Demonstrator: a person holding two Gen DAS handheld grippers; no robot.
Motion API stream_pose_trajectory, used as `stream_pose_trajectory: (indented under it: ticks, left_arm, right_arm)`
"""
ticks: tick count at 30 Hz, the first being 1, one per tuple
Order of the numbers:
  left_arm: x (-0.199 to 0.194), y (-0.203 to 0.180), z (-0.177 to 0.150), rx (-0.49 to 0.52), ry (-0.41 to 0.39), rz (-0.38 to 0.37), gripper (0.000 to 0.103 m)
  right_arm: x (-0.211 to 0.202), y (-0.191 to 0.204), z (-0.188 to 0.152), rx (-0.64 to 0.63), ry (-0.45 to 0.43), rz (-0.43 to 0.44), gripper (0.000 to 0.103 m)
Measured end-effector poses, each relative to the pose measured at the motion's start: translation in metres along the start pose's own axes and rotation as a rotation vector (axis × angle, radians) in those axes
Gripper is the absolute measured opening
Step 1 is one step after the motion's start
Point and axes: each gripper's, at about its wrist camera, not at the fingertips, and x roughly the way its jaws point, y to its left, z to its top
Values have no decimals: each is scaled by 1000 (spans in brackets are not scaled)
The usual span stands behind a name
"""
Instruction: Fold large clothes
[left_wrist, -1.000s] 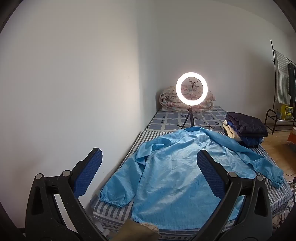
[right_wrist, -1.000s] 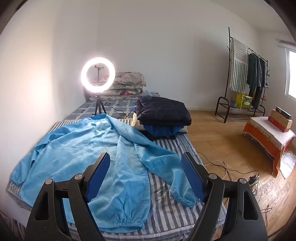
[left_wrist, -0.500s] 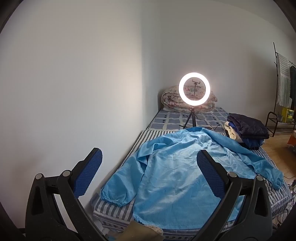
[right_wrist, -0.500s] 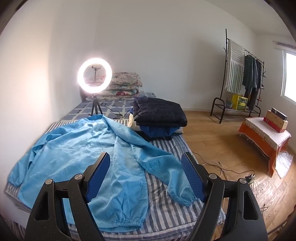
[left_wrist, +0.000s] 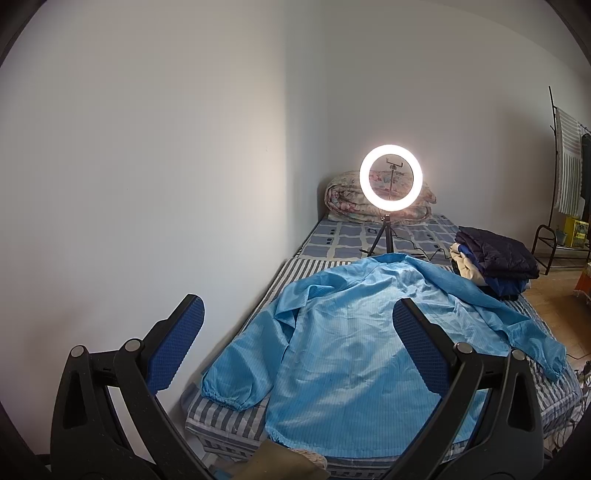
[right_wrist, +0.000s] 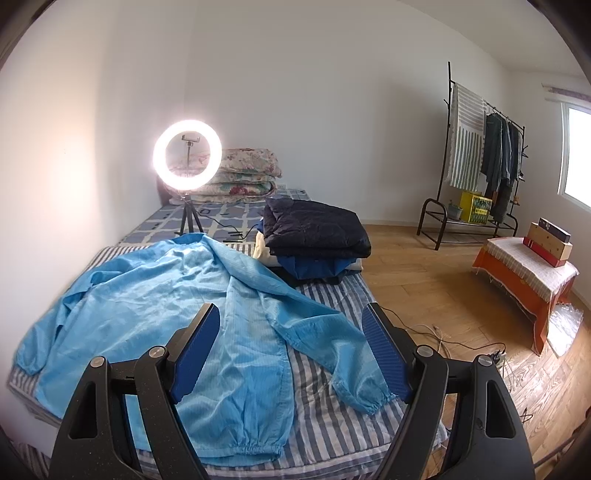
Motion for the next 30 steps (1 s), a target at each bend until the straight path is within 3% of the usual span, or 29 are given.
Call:
stream_pose_trajectory:
  ticks: [30]
  left_arm:
    - [2, 8, -2, -6, 2, 1, 103]
  right_arm:
    - [-4, 11, 8, -28, -27, -2, 79]
